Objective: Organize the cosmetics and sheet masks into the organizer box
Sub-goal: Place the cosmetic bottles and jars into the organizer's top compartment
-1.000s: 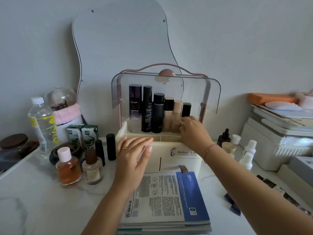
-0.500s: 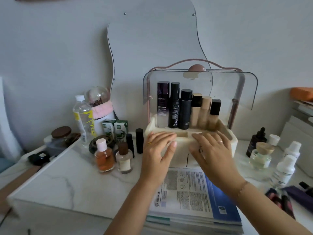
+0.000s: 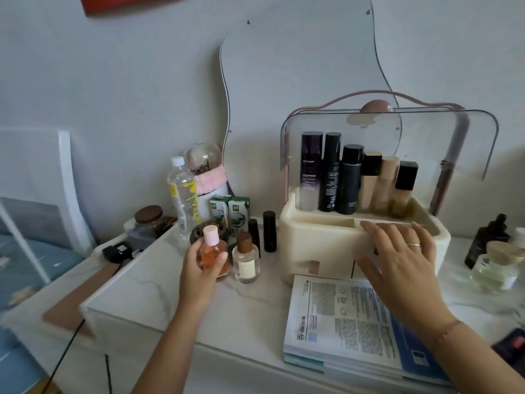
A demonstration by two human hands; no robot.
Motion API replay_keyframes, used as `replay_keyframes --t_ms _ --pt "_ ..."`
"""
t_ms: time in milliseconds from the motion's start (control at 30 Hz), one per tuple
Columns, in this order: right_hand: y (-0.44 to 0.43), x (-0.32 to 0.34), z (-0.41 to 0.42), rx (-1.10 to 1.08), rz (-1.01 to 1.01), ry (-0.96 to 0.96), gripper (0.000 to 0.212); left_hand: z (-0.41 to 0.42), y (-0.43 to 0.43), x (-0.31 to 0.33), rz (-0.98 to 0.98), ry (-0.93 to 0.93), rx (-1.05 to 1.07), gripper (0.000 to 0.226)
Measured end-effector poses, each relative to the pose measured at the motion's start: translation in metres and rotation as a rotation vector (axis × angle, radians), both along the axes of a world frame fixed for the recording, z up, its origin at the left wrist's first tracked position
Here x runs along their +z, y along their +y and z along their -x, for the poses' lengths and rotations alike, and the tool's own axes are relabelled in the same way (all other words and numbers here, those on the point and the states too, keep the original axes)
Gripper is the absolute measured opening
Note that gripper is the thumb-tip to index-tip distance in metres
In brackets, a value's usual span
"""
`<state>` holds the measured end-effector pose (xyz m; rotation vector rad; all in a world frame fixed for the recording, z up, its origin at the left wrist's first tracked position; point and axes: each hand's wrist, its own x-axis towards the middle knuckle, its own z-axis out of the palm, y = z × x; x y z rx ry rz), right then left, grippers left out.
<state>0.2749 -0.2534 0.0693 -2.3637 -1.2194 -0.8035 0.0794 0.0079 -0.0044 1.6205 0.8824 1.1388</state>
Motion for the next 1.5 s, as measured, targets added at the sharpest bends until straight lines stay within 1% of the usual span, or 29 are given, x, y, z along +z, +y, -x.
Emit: replay_keyframes --t_ms 67,200,300,400,467,533,567,633,733,767,800,833,900,967,1033,1133,1200,1233,1300,1367,1400,1500 --pt "0.001 0.000 0.001 0.001 -0.004 0.009 0.043 0.003 0.006 -0.004 0.000 0.026 -0.036 0.083" --pt "0.001 0.000 0.001 0.006 -0.002 0.018 0.049 0.007 0.015 -0.010 -0.010 0.096 -0.076 0.057" --pt "0.001 -0.002 -0.001 0.013 -0.014 0.008 0.050 0.010 0.012 -0.011 -0.006 0.085 -0.122 0.043" --pt "0.001 -0.002 -0.002 0.019 -0.021 0.007 0.050 0.018 -0.003 -0.006 -0.058 0.026 -0.068 0.046" --pt "0.001 -0.002 -0.001 0.021 -0.018 0.021 0.051 0.024 -0.018 0.006 -0.111 -0.069 -0.033 0.046" --pt "0.001 0.001 0.002 0.035 -0.021 0.043 0.050 0.027 -0.034 0.027 -0.150 -0.183 -0.069 0.048" --pt "0.001 0.004 0.005 0.062 -0.022 0.069 0.051 0.025 -0.043 0.040 -0.168 -0.230 -0.124 0.050" --pt "0.003 0.014 0.012 0.204 -0.049 0.204 0.057 0.014 -0.062 0.066 -0.206 -0.282 -0.264 0.054" --pt "0.015 0.041 0.025 0.555 -0.130 0.582 0.077 -0.018 -0.091 0.100 -0.234 -0.272 -0.428 0.053" --pt "0.020 0.050 0.027 0.641 -0.146 0.671 0.080 -0.031 -0.099 0.108 -0.236 -0.257 -0.456 0.053" --pt "0.026 0.059 0.026 0.698 -0.156 0.718 0.079 -0.043 -0.105 0.115 -0.231 -0.238 -0.477 0.054" --pt "0.030 0.067 0.023 0.731 -0.166 0.734 0.072 -0.054 -0.109 0.120 -0.220 -0.215 -0.489 0.057" --pt "0.035 0.081 0.013 0.757 -0.184 0.748 0.059 -0.073 -0.112 0.130 -0.188 -0.162 -0.491 0.071" --pt "0.037 0.087 0.001 0.757 -0.186 0.769 0.055 -0.084 -0.111 0.135 -0.162 -0.123 -0.494 0.081" --pt "0.041 0.087 -0.011 0.733 -0.195 0.785 0.056 -0.091 -0.110 0.136 -0.191 -0.064 -0.487 0.079" --pt "0.056 0.081 -0.025 0.599 -0.256 0.820 0.059 -0.091 -0.110 0.121 -0.405 0.112 -0.329 0.071" --pt "0.068 0.079 -0.032 0.498 -0.313 0.871 0.052 -0.086 -0.112 0.103 -0.540 0.186 -0.212 0.069" --pt "0.074 0.078 -0.033 0.450 -0.321 0.864 0.048 -0.083 -0.113 0.093 -0.587 0.208 -0.180 0.064" --pt "0.088 0.076 -0.036 0.373 -0.307 0.826 0.048 -0.079 -0.113 0.077 -0.661 0.216 -0.168 0.053" --pt "0.099 0.072 -0.036 0.330 -0.295 0.806 0.053 -0.076 -0.110 0.068 -0.697 0.210 -0.196 0.049" --pt "0.104 0.070 -0.036 0.313 -0.300 0.819 0.051 -0.075 -0.109 0.065 -0.704 0.209 -0.209 0.049" --pt "0.113 0.069 -0.037 0.263 -0.331 0.861 0.036 -0.075 -0.106 0.062 -0.695 0.196 -0.242 0.051"
